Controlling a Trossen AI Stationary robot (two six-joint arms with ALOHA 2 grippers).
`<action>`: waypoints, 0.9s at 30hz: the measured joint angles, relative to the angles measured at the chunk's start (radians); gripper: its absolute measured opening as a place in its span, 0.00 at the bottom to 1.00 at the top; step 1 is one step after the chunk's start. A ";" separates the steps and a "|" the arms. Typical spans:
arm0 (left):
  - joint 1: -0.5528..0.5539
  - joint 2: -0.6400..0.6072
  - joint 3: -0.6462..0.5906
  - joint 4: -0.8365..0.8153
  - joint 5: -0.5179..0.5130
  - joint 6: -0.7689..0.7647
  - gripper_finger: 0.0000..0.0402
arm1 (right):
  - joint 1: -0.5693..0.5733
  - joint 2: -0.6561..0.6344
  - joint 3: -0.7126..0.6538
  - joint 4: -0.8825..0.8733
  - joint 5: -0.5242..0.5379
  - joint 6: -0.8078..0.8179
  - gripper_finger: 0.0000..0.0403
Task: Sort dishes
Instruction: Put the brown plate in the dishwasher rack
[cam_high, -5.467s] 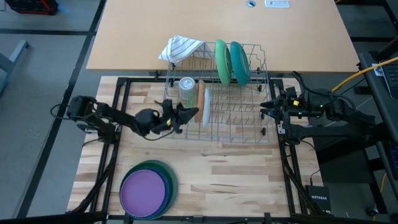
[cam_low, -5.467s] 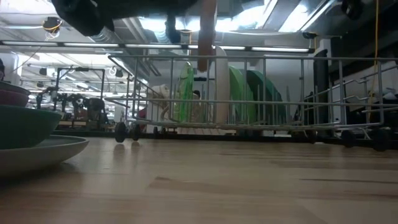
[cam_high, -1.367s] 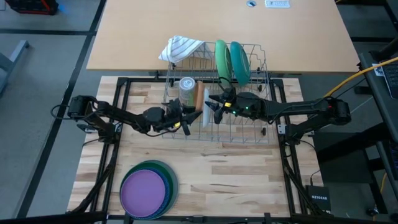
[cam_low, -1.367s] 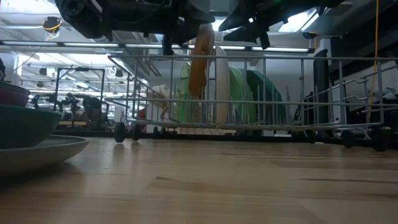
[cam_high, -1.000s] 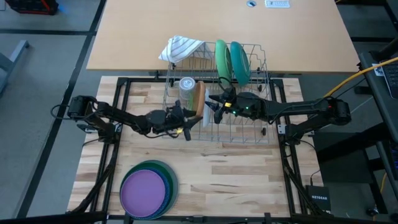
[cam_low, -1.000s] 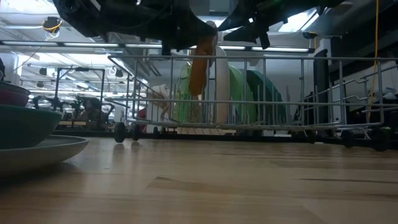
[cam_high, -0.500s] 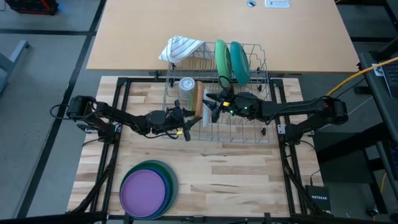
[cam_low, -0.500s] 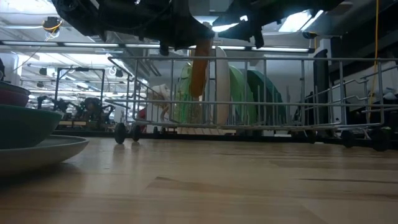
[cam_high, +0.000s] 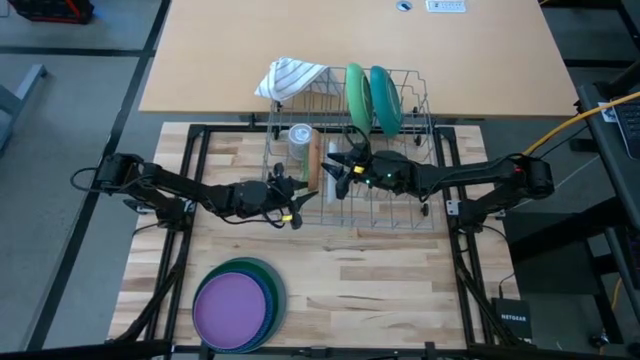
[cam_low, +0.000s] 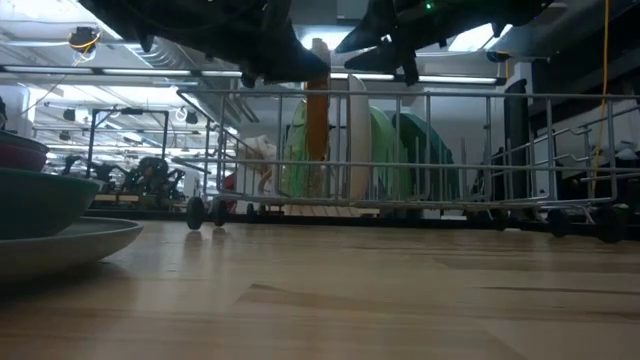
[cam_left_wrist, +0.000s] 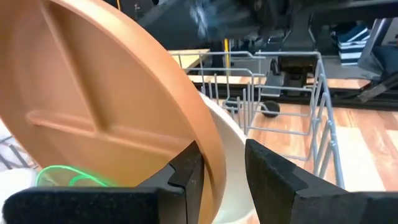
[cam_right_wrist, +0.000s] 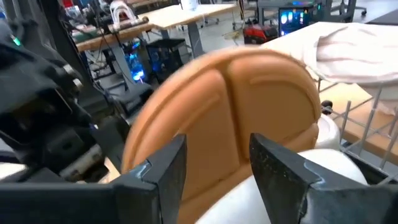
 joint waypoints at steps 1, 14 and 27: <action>0.000 0.000 0.000 -0.002 0.000 0.000 0.26 | 0.000 0.000 0.000 0.015 0.000 0.000 0.44; 0.001 0.000 0.000 -0.004 -0.001 -0.018 0.26 | -0.033 0.027 0.001 0.237 -0.080 0.001 0.44; -0.029 0.000 0.000 -0.019 -0.004 -0.083 0.26 | -0.039 0.083 0.001 0.206 -0.087 0.002 0.44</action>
